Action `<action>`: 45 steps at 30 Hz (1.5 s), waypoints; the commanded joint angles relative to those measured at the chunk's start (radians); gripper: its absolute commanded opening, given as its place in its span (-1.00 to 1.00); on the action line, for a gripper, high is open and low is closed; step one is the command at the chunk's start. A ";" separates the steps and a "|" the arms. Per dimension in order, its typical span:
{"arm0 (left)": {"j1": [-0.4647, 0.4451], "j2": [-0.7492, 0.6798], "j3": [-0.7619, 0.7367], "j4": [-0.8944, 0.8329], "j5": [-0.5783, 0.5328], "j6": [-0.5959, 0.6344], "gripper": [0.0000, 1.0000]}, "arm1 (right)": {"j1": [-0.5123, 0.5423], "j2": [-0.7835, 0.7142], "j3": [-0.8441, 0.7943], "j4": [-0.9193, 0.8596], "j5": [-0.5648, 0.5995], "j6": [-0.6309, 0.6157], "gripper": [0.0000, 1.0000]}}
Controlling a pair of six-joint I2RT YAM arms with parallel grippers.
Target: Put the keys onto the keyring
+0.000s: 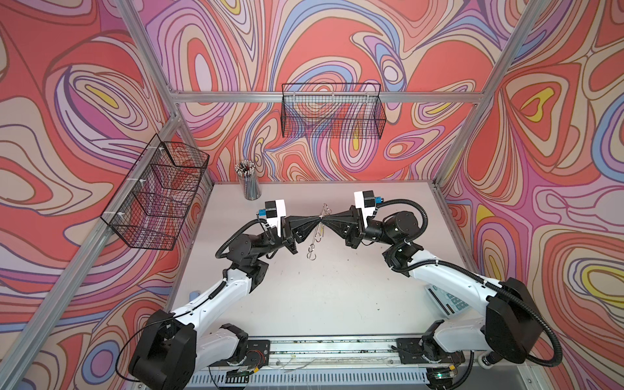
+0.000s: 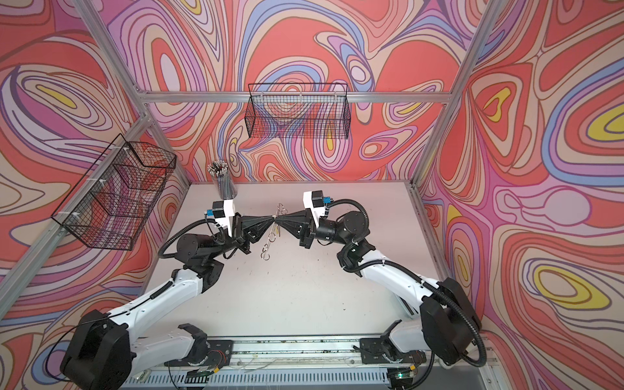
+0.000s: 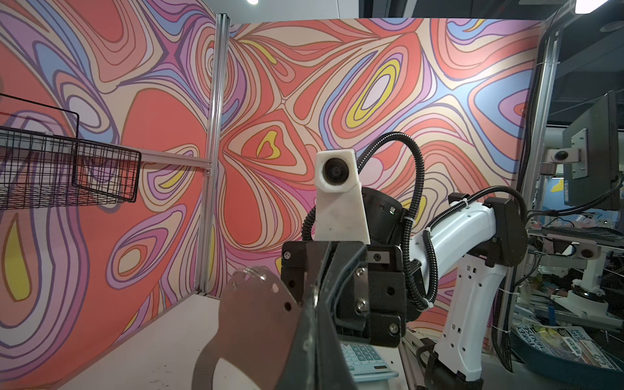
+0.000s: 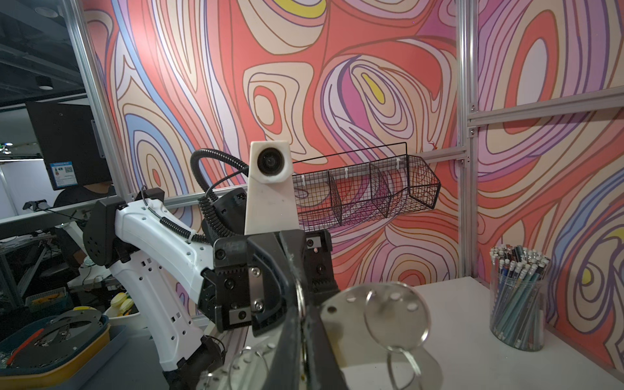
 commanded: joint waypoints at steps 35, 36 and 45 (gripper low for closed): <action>0.060 -0.119 0.340 -1.488 0.153 0.846 -0.67 | 0.073 0.040 0.505 -1.431 0.140 -0.810 -1.00; 0.058 -0.115 0.342 -1.488 0.153 0.845 -0.67 | 0.076 0.042 0.507 -1.434 0.140 -0.811 -1.00; 0.052 -0.117 0.332 -1.439 0.166 0.824 -0.71 | 0.091 0.051 0.502 -1.431 0.140 -0.809 -1.00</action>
